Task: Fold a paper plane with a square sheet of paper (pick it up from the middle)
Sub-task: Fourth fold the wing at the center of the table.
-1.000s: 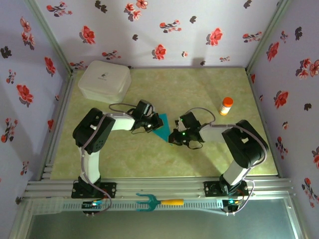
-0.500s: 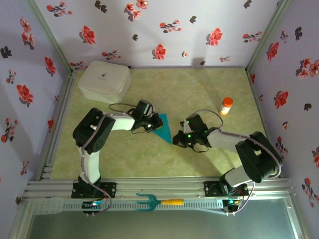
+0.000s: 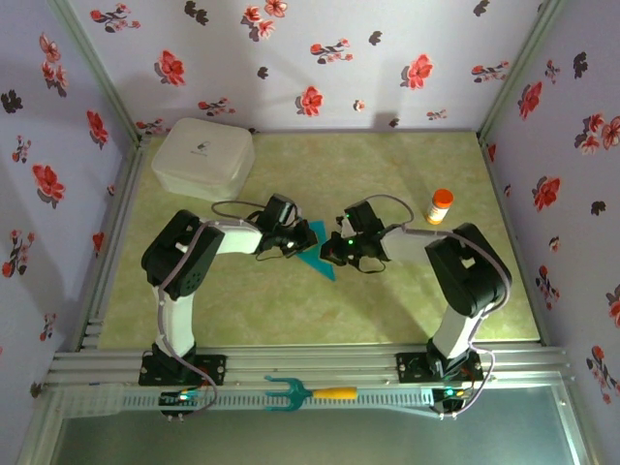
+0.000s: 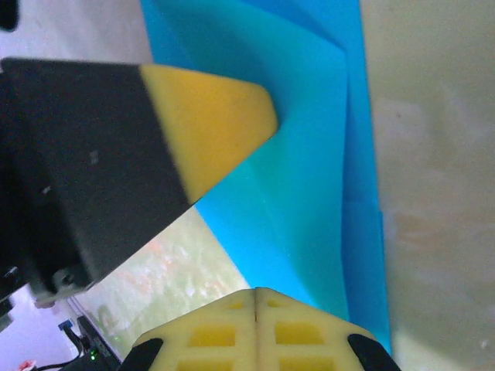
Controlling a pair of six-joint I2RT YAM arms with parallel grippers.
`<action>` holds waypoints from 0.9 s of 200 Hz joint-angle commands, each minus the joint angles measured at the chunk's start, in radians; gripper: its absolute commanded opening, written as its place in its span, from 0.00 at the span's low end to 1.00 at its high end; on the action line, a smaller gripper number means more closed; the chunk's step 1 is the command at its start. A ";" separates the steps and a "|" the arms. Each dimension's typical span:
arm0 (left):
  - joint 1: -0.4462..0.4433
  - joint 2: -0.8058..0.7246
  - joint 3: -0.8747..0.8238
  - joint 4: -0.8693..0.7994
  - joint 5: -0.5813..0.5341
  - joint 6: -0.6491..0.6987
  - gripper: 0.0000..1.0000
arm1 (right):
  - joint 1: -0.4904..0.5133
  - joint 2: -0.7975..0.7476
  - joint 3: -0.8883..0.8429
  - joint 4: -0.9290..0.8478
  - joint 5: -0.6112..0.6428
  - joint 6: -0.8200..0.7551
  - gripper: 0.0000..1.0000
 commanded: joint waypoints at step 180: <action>-0.057 -0.058 0.023 -0.062 0.019 0.058 0.01 | -0.047 0.079 -0.120 -0.014 0.058 0.002 0.00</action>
